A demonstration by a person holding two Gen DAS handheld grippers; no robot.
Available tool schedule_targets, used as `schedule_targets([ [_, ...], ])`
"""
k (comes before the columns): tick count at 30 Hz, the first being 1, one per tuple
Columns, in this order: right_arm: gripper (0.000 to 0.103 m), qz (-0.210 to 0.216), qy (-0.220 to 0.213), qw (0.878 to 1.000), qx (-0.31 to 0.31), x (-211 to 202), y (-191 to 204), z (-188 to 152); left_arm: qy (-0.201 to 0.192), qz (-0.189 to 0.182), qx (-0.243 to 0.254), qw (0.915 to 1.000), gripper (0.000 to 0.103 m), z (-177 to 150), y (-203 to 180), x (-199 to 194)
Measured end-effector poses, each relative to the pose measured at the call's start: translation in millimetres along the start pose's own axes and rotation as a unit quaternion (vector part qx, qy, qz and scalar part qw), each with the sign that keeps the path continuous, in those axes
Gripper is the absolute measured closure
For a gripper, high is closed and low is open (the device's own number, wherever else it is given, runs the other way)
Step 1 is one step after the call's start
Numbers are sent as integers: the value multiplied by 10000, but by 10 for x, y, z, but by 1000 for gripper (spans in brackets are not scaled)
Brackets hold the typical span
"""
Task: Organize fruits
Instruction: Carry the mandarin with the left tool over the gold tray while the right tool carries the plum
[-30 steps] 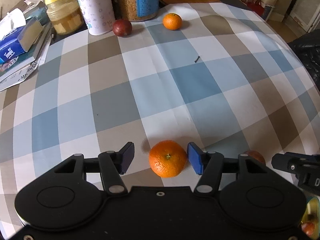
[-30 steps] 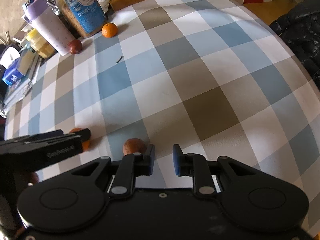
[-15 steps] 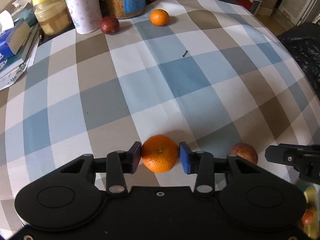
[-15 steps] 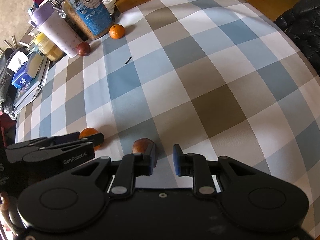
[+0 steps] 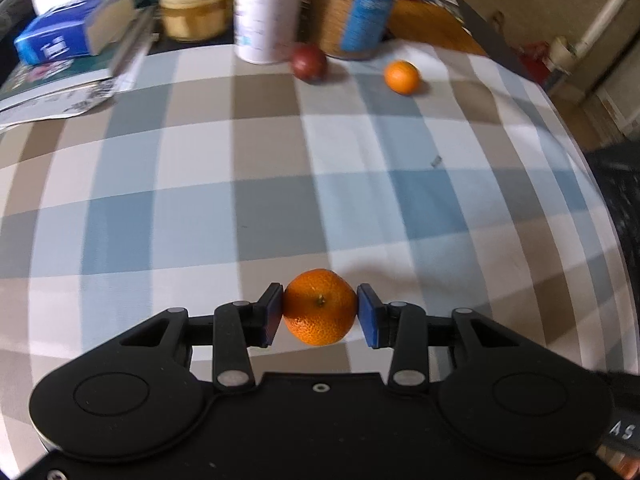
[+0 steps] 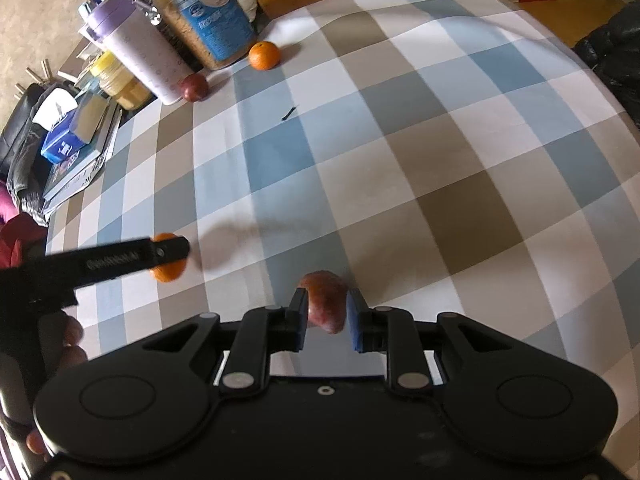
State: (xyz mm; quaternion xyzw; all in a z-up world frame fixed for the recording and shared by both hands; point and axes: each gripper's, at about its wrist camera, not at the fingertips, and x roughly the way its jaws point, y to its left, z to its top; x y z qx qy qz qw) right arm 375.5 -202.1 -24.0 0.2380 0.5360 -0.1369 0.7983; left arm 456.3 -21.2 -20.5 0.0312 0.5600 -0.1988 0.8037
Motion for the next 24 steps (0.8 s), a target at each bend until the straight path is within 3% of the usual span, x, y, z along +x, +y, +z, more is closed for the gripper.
schedule_targets([
  [7, 75, -345, -115, 9993, -59, 105, 84, 14, -98, 153, -75, 9998, 55, 23, 52, -25],
  [10, 68, -439, -192, 9987, -152, 134, 116, 21, -101, 132, -34, 9999, 55, 19, 34, -28],
  [19, 67, -640, 89, 9975, -286, 345, 167, 18, -96, 192, 11, 9998, 55, 14, 16, -19],
  [24, 68, -748, 0, 9961, -465, 347, 205, 3, -67, 279, 6, 9996, 54, 18, 23, 12],
])
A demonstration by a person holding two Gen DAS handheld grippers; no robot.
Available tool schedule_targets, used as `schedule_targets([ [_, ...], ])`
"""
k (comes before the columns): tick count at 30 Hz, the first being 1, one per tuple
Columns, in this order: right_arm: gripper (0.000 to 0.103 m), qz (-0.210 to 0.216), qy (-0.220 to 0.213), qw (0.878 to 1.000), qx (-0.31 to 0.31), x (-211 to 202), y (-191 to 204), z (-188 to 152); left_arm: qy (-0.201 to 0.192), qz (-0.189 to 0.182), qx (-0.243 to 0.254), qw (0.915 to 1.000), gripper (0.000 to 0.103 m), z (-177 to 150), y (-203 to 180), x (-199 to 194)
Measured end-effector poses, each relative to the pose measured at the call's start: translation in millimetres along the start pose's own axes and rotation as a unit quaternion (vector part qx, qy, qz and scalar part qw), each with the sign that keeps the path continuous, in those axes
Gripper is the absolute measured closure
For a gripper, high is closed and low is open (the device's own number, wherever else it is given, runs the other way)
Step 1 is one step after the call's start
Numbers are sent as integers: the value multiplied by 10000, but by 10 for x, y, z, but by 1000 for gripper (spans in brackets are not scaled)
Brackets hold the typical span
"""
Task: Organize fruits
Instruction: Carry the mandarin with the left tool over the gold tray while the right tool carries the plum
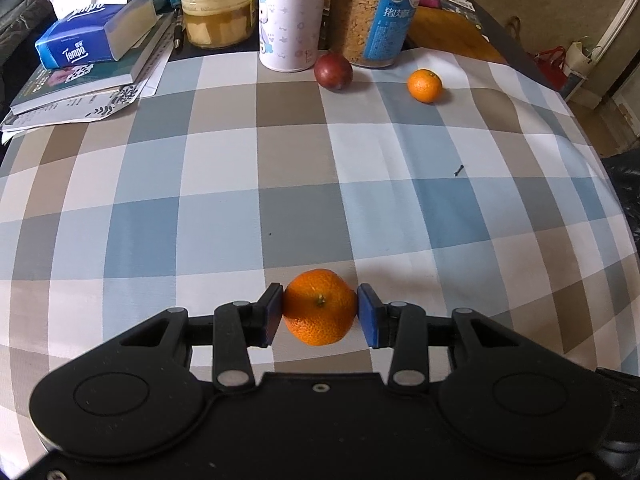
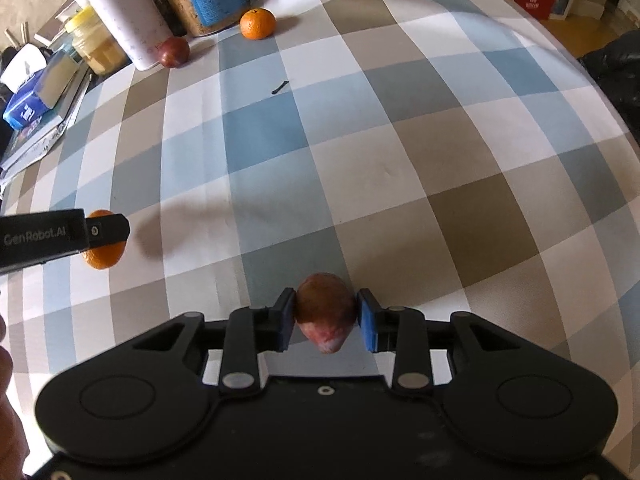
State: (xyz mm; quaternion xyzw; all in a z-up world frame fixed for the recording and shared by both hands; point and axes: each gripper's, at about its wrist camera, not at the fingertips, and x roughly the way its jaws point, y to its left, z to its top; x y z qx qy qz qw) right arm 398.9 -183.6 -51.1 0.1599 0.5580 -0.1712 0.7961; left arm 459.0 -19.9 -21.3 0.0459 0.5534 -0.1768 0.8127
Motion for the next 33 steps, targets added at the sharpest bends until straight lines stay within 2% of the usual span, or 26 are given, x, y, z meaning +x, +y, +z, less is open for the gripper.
schedule_targets([
  [8, 69, -154, -90, 9997, -170, -68, -26, -57, -25, 121, 83, 9999, 55, -13, -37, 9],
  [15, 69, 115, 41, 9999, 0, -219, -192, -96, -106, 136, 198, 9997, 55, -49, -152, -59],
  [25, 69, 254, -10, 9996, 114, -479, -526, -265, -691, 217, 637, 9953, 54, -268, -493, -493],
  [33, 69, 394, -84, 9991, 111, -616, -689, -409, -709, 328, 615, 9950, 54, -616, -590, -807],
])
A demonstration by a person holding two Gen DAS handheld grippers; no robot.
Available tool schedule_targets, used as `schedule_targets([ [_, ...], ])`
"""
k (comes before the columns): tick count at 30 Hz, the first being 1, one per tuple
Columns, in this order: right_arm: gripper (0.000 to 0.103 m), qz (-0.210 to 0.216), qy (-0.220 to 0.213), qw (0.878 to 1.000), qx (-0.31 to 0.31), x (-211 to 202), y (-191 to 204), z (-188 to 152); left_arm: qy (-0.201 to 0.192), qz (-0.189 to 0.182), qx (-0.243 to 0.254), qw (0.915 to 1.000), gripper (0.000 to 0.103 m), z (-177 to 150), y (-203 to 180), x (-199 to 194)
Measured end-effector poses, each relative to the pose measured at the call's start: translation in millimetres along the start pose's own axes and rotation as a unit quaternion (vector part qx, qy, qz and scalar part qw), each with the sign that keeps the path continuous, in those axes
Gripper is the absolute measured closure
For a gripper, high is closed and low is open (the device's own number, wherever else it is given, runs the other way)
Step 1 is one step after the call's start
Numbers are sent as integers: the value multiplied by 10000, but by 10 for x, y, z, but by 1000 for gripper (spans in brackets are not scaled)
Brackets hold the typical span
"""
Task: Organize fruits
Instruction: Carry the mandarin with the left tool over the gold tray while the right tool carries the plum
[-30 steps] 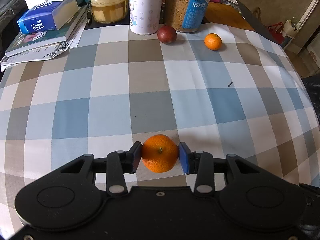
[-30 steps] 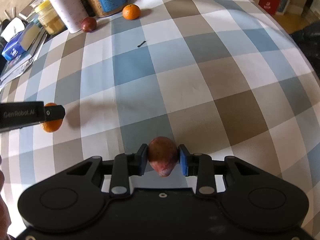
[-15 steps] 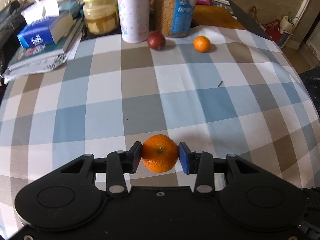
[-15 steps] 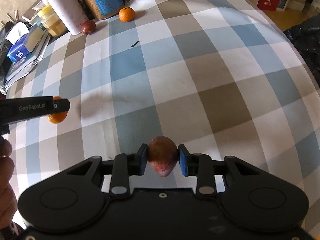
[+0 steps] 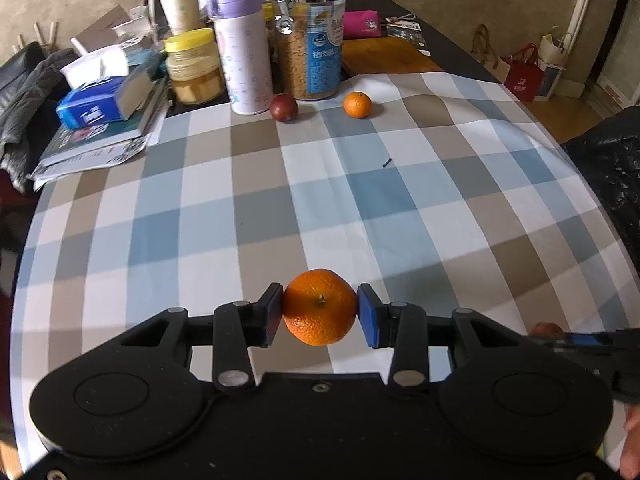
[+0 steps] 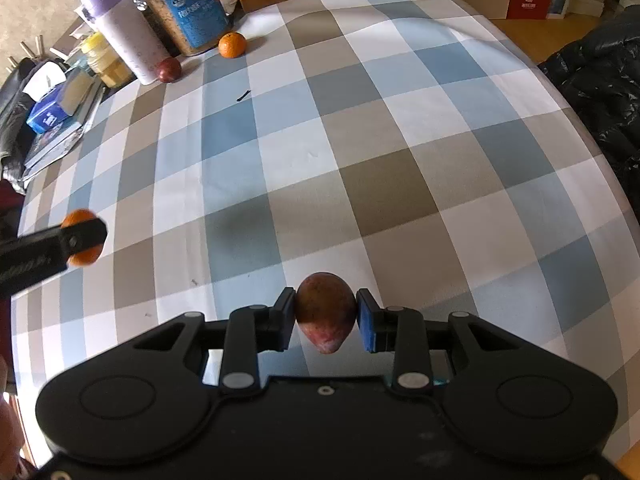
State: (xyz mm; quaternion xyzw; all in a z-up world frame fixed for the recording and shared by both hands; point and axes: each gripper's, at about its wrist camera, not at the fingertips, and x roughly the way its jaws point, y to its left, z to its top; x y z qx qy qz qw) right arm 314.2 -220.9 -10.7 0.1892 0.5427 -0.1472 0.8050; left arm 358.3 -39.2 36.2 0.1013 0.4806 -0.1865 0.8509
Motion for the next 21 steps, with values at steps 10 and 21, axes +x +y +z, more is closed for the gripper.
schedule_targets([
  [10, 69, 256, -148, 9993, -230, -295, -129, -313, 267, 155, -403, 9987, 54, -507, -126, -334],
  [21, 69, 663, -293, 9966, -402, -622, -400, -616, 506, 170, -622, 9966, 54, -937, -470, -476],
])
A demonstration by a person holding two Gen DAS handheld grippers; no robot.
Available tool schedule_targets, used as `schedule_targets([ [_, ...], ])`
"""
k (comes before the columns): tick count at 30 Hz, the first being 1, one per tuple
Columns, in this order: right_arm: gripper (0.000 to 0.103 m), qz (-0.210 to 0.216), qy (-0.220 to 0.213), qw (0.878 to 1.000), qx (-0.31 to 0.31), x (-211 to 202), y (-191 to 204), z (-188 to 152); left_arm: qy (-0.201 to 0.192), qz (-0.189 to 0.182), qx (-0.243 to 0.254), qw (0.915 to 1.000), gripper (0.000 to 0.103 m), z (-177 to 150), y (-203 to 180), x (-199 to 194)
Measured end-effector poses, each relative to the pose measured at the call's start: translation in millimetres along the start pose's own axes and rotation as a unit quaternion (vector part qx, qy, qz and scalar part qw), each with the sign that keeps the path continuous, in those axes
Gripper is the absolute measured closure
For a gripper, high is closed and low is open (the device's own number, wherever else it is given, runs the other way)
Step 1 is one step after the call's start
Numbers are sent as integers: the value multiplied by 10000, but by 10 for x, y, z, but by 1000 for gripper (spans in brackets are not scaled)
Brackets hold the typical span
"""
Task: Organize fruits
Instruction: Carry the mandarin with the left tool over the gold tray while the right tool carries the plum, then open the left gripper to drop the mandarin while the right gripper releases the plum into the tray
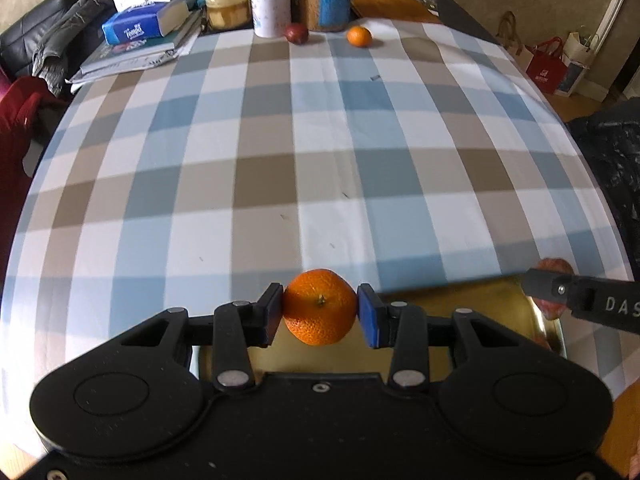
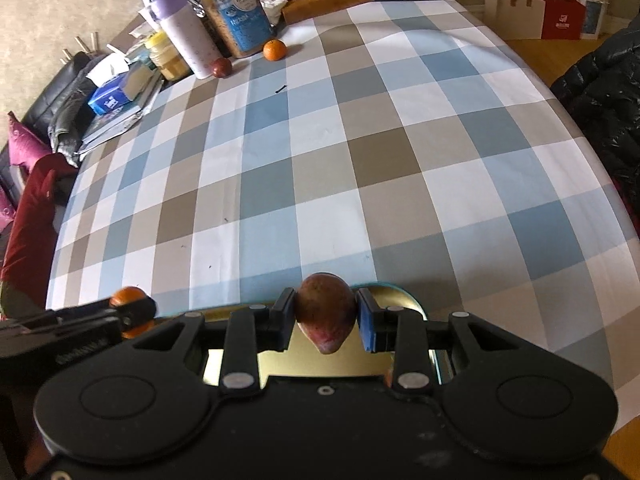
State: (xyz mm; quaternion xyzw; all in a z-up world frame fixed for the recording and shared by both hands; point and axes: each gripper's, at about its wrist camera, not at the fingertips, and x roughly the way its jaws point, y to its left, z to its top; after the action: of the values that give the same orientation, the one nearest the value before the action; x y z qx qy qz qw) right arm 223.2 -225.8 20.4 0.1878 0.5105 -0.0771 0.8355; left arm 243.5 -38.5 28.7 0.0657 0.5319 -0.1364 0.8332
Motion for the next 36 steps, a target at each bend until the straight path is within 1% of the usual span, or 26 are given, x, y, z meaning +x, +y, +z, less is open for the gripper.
schedule_targets([
  [3, 69, 94, -25, 10000, 17, -71, -75, -59, 8, -7, -15, 10000, 54, -79, -101, -18],
  [8, 69, 169, -20, 9998, 38, -129, -181, -119, -23, 120, -12, 9999, 54, -159, -246, -30],
  [11, 69, 175, 19, 9998, 11, -123, -202, -141, 43, 76, -30, 10000, 54, -186, -278, 11],
  [15, 69, 123, 125, 9998, -31, -62, -192, -157, 194, 123, -102, 9997, 54, -216, -268, 110],
  [22, 69, 8, 311, 9994, -136, 76, -113, -147, 447, 187, -316, 9983, 54, -246, -145, 287],
  [33, 69, -97, 480, 9984, -281, 220, 21, -90, 570, 197, -314, 9977, 54, -226, -81, 407],
  [36, 69, -129, 550, 9979, -331, 255, 49, -81, 495, 212, -262, 9982, 54, -226, -95, 396],
])
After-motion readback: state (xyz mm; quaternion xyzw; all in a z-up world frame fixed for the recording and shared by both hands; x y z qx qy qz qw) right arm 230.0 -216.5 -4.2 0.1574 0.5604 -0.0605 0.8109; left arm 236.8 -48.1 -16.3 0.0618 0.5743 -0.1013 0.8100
